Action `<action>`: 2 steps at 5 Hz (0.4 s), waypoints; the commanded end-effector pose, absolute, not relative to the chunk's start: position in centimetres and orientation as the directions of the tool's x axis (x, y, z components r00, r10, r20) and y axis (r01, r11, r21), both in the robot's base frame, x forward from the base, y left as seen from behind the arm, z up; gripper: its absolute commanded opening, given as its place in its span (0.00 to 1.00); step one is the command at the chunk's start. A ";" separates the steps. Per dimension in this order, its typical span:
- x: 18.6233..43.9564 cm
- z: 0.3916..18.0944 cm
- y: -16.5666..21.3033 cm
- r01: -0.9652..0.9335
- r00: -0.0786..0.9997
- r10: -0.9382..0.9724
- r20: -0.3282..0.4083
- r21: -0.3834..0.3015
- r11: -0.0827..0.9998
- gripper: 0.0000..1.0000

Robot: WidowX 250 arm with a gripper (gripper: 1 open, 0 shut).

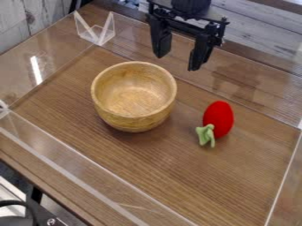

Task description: Move the red object to the left side of the table

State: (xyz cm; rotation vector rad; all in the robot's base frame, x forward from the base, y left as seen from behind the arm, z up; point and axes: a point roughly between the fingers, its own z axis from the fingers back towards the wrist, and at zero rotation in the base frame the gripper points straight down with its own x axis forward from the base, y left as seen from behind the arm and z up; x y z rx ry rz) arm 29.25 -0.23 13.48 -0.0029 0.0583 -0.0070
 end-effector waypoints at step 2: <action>29.6 10.1 -2.7 -0.005 0.997 0.003 -0.074 -0.021 1.000 1.00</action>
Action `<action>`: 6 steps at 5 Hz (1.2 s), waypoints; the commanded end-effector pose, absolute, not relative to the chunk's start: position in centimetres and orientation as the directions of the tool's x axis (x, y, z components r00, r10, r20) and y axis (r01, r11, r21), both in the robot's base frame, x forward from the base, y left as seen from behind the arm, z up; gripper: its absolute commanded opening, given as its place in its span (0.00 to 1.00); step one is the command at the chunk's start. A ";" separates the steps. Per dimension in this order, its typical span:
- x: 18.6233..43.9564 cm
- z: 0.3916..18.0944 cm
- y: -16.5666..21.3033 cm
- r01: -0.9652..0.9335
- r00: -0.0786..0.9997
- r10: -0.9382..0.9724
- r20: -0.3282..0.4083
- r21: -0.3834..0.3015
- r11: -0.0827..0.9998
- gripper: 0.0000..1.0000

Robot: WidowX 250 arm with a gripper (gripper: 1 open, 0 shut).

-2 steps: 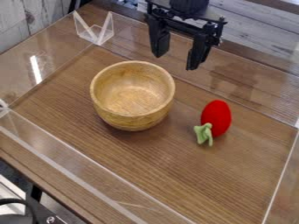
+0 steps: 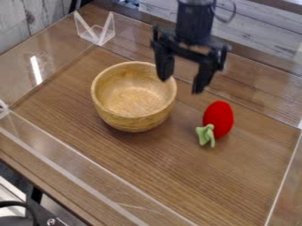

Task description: Move the red object to the left side of the table

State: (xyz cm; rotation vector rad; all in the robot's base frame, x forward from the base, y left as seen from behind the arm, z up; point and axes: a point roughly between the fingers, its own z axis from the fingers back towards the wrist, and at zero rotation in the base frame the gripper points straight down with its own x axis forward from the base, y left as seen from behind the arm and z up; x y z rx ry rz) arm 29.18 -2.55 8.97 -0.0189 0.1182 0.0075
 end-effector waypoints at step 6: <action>33.4 4.1 -7.3 -0.042 0.997 0.038 -0.071 -0.049 0.998 1.00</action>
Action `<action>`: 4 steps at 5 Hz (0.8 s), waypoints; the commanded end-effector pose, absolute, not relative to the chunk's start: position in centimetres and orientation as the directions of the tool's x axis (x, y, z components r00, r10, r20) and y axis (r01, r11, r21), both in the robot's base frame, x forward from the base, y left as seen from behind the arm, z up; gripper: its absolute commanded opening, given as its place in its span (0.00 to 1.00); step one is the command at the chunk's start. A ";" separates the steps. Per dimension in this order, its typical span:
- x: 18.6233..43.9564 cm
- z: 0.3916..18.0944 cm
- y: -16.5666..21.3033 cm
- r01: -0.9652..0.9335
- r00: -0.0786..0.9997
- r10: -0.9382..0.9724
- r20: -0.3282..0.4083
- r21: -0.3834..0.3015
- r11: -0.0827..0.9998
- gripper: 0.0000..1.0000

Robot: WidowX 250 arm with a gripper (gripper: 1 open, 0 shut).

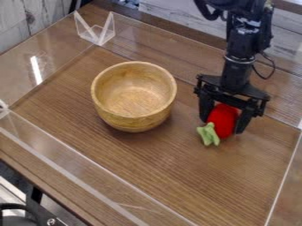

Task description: Move the red object to the left side of the table

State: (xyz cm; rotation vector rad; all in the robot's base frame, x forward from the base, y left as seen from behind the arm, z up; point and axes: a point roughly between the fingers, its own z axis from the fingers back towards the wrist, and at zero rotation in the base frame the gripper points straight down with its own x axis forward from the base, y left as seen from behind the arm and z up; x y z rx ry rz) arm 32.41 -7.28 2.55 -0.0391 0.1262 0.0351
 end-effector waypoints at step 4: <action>33.8 4.1 -6.4 -0.080 0.995 0.078 -0.065 -0.029 0.996 1.00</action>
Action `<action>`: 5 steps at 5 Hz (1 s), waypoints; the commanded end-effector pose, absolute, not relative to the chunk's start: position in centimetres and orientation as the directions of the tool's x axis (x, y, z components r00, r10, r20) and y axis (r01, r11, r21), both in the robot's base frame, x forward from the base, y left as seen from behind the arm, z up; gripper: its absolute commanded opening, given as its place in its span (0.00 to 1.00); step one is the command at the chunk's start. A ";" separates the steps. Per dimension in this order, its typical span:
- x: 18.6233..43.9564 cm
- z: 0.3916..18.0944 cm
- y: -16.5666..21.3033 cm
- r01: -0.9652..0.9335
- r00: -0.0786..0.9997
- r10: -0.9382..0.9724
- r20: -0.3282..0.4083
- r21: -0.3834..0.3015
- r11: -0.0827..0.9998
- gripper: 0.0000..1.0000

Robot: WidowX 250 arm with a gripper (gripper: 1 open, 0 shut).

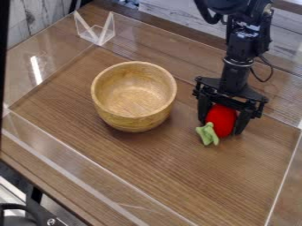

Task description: Move the red object to the left side of the table

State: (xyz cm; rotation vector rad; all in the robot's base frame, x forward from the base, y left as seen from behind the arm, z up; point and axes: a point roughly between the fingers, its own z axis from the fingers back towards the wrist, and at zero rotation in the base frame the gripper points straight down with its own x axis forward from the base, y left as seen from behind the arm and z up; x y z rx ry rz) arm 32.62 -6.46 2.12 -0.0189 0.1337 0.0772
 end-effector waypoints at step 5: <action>33.9 6.0 -6.3 -0.112 0.994 0.112 -0.012 -0.034 0.993 1.00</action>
